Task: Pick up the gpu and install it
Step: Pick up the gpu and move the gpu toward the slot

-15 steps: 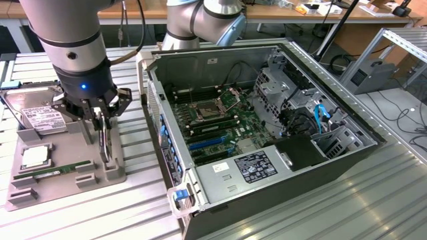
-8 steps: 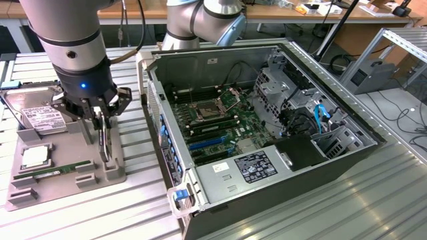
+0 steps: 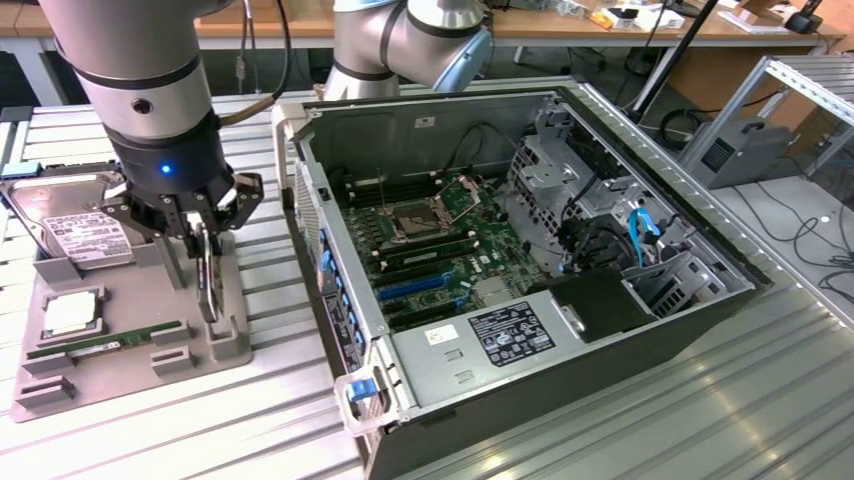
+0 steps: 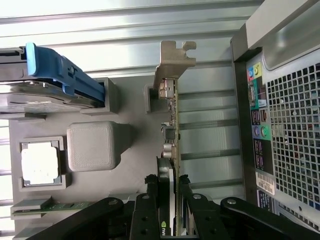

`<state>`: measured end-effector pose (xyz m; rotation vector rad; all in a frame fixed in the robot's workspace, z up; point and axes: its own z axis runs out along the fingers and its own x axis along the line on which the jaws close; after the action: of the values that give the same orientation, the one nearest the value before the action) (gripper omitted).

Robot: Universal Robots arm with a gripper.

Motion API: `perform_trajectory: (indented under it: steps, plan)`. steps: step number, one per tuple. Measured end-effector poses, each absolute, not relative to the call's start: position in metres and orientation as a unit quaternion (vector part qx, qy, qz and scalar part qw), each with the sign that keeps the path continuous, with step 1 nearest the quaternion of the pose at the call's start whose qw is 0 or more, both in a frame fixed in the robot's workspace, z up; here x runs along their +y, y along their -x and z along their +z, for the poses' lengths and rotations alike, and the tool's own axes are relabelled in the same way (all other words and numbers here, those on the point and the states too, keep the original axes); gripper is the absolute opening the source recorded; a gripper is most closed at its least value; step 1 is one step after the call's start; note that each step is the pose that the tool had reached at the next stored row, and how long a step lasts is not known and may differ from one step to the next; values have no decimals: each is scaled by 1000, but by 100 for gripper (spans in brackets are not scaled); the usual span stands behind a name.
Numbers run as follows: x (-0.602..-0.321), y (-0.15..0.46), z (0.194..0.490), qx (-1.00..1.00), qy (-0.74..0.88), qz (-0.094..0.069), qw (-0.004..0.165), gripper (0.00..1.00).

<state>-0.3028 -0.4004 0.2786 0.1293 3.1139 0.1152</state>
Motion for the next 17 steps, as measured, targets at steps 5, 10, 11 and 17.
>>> perform_trajectory:
  steps: [5,10,11,17]
  plan:
    - [-400,303,280,998,-41,37,11,27]
    - [-400,303,281,998,-41,38,11,27]
    - [-400,303,281,998,-41,38,11,27]
    - [-400,303,282,998,-41,38,11,27]
